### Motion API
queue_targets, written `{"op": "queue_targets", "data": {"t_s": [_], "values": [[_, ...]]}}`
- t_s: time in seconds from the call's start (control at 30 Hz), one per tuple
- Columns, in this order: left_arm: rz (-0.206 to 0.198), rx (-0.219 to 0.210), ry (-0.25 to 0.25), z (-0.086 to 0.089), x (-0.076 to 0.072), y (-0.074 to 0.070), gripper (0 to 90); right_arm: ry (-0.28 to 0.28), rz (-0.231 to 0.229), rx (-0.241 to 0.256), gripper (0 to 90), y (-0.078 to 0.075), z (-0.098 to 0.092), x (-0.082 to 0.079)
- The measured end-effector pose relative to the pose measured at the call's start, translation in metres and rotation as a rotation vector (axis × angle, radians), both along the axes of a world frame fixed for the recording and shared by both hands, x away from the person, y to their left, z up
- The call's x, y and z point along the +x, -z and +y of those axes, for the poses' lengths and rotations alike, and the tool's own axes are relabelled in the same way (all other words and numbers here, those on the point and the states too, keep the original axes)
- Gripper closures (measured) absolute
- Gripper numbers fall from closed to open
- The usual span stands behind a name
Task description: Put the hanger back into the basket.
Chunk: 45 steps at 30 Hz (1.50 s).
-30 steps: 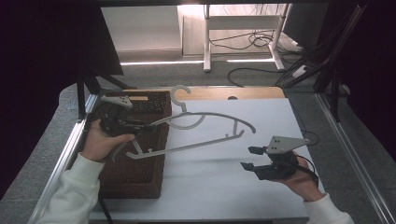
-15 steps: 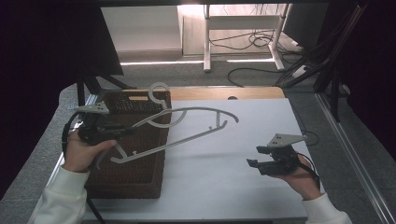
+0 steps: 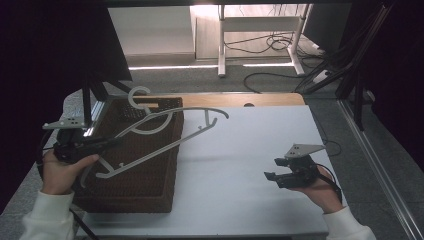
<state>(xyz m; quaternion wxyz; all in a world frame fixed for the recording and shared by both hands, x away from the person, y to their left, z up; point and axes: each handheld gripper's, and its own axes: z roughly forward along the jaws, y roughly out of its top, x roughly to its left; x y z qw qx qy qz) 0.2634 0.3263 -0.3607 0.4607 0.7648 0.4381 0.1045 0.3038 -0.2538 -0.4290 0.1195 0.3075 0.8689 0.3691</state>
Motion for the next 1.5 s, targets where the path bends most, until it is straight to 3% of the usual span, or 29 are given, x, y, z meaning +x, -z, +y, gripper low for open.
{"op": "queue_targets", "data": {"t_s": [0.3, 0.73, 1.1, 1.5], "values": [[-0.017, -0.005, -0.105, 0.029, -0.013, 0.008, 81.6, 0.009, 0.007, -0.005, 36.4, 0.002, -0.002, 0.002], [-0.050, -0.015, -0.229, 0.060, -0.020, 0.025, 81.5, 0.008, 0.016, -0.006, 36.3, 0.003, -0.004, 0.004], [-0.055, -0.003, -0.297, 0.070, -0.015, 0.039, 81.5, 0.022, 0.020, -0.007, 36.3, 0.005, -0.009, 0.007], [-0.052, 0.021, -0.332, 0.072, -0.015, 0.049, 81.5, 0.026, 0.020, -0.015, 36.3, 0.007, -0.010, 0.007]]}}
